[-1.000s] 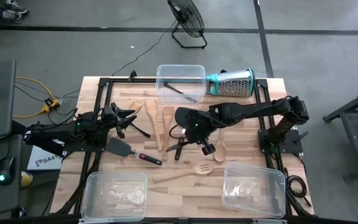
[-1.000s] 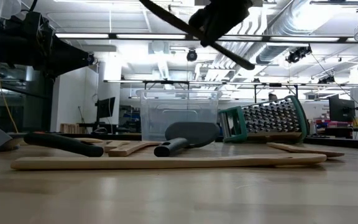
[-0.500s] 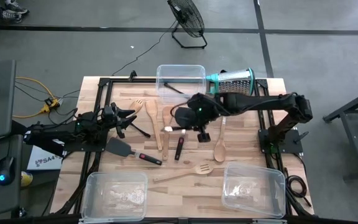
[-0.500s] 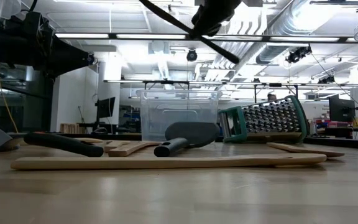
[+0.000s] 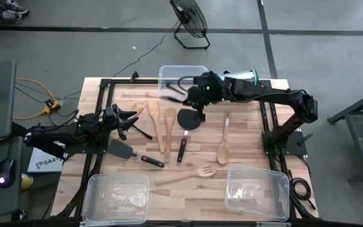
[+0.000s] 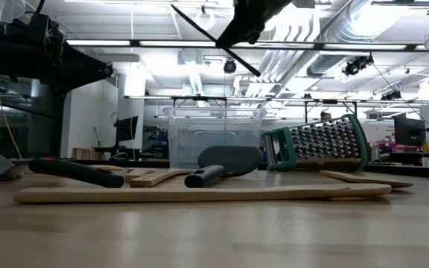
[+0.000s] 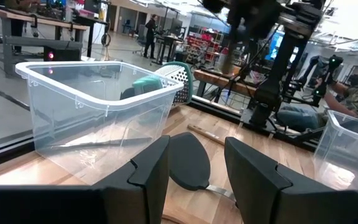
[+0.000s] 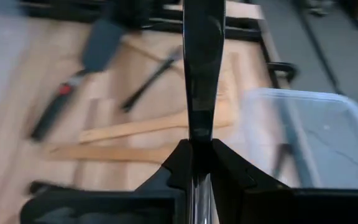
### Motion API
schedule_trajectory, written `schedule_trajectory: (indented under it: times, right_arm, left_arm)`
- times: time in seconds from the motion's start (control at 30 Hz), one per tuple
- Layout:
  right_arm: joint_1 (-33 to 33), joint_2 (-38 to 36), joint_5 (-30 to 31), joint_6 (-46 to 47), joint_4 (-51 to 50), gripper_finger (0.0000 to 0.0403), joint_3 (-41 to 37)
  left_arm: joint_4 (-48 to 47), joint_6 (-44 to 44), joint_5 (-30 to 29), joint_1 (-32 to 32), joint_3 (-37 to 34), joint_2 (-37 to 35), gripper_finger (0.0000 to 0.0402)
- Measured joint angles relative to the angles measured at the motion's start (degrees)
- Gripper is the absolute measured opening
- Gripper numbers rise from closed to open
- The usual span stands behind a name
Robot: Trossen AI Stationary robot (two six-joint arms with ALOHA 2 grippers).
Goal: Pick & Place Kitchen Items
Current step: Put the black table knife into the top transparent bin
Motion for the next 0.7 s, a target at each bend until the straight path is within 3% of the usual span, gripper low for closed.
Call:
schedule_trajectory:
  times: [0.27,0.53,0.7]
  right_arm:
    - [-6.27,2.03,8.85,1.09,5.44,0.0029,0.02]
    - [-10.05,7.18,13.51,11.56,9.96,0.0029,0.00]
    - [-12.20,9.93,15.25,13.29,10.73,0.0028,0.00]
  left_arm:
    - [0.00,0.00,0.00,-0.02,0.00,0.01,0.0152]
    - [0.00,0.00,0.00,-0.01,0.00,0.00,0.0152]
    - [0.00,0.01,0.00,0.00,0.00,0.02,0.0152]
